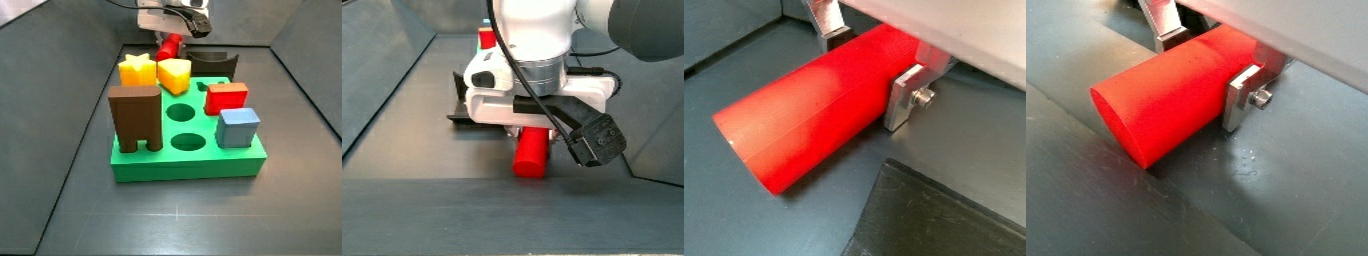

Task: Pick up the round object. Move up. Place the round object on the fixture. Regrasp the round object. Move to above the board. Insert the round object.
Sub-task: Pick up the round object, then move up, then place the round object on the fixture.

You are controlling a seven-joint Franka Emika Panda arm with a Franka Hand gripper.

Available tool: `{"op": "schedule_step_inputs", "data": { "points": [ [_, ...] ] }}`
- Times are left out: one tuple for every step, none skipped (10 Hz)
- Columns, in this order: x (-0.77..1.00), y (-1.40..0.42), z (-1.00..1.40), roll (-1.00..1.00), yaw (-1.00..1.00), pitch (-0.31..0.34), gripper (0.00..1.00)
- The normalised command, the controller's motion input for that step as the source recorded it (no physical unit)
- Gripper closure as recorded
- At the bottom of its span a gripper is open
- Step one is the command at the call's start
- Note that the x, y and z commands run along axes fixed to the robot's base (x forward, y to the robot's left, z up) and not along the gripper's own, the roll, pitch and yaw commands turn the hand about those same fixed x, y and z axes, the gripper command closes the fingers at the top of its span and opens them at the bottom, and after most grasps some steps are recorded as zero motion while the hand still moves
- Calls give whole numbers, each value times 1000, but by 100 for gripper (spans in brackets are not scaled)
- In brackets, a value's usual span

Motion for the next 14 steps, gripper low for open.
{"op": "schedule_step_inputs", "data": {
  "points": [
    [0,0,0,0,0,0,100],
    [0,0,0,0,0,0,100],
    [0,0,0,0,0,0,100],
    [0,0,0,0,0,0,100],
    [0,0,0,0,0,0,100],
    [0,0,0,0,0,0,100],
    [0,0,0,0,0,0,100],
    [0,0,833,0,0,0,100],
    [-32,-3,774,-5,13,24,100],
    [-42,-15,649,-2,9,37,100],
    [-37,-17,550,5,3,38,100],
    [-29,-5,336,22,-1,41,100],
    [-25,-7,169,32,-4,42,100],
    [0,0,1000,0,0,0,100]
  ]
}}
